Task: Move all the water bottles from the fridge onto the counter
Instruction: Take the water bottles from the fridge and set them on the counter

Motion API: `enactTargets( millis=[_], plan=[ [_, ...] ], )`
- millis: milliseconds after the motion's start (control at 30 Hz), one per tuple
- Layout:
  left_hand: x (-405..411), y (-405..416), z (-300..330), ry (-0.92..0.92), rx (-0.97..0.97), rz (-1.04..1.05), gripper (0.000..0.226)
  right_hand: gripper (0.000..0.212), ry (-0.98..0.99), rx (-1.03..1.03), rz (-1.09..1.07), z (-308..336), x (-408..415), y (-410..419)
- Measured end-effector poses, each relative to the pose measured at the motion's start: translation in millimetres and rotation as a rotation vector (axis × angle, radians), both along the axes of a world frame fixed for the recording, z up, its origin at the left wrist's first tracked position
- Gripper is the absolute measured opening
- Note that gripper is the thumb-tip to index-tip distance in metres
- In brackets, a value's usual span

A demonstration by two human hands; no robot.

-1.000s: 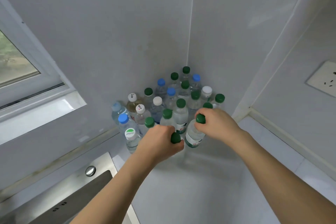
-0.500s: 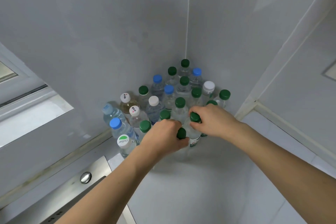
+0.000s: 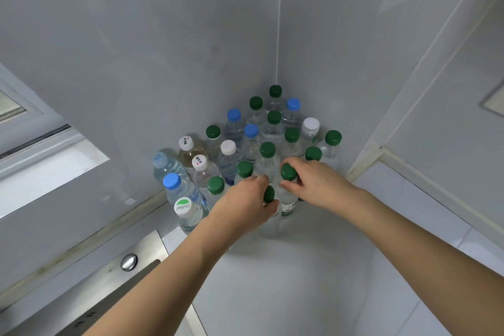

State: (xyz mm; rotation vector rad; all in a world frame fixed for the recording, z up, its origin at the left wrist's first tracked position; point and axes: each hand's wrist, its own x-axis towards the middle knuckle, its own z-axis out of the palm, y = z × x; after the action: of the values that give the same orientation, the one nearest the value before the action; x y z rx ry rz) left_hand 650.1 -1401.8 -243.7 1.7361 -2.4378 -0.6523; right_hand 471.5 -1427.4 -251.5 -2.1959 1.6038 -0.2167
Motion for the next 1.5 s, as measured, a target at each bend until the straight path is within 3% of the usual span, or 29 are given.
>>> enactTargets(
  millis=[100, 233, 433, 700, 933, 1500],
  plan=[
    [-4.3, 4.7, 5.0, -0.038, -0.012, 0.027, 0.026, 0.043, 0.017, 0.04, -0.053, 5.4, -0.7, 6.7],
    [-2.9, 10.0, 12.5, -0.028, 0.025, 0.164, 0.033, 0.069, -0.063, 0.038, -0.129, 18.2, -1.7, 34.4],
    [-1.6, 40.7, 38.6, 0.008, -0.117, 0.249, 0.038, 0.066, -0.081, -0.043, -0.184, 43.1, -15.8, 93.1],
    [-23.0, 83.1, 64.3, 0.009, -0.38, -0.104, 0.052, 0.05, 0.013, -0.177, -0.336, 72.2, -47.1, 161.8],
    [-60.7, 112.9, 60.6, 0.031, -0.393, -0.333, 0.051, 0.063, 0.082, -0.153, -0.546, 81.9, -65.7, 232.1],
    [-206.1, 216.6, 93.7, 0.146, -0.448, -0.764, 0.053, 0.061, 0.158, -0.197, -1.022, 114.3, -146.7, 421.8]
  ],
)
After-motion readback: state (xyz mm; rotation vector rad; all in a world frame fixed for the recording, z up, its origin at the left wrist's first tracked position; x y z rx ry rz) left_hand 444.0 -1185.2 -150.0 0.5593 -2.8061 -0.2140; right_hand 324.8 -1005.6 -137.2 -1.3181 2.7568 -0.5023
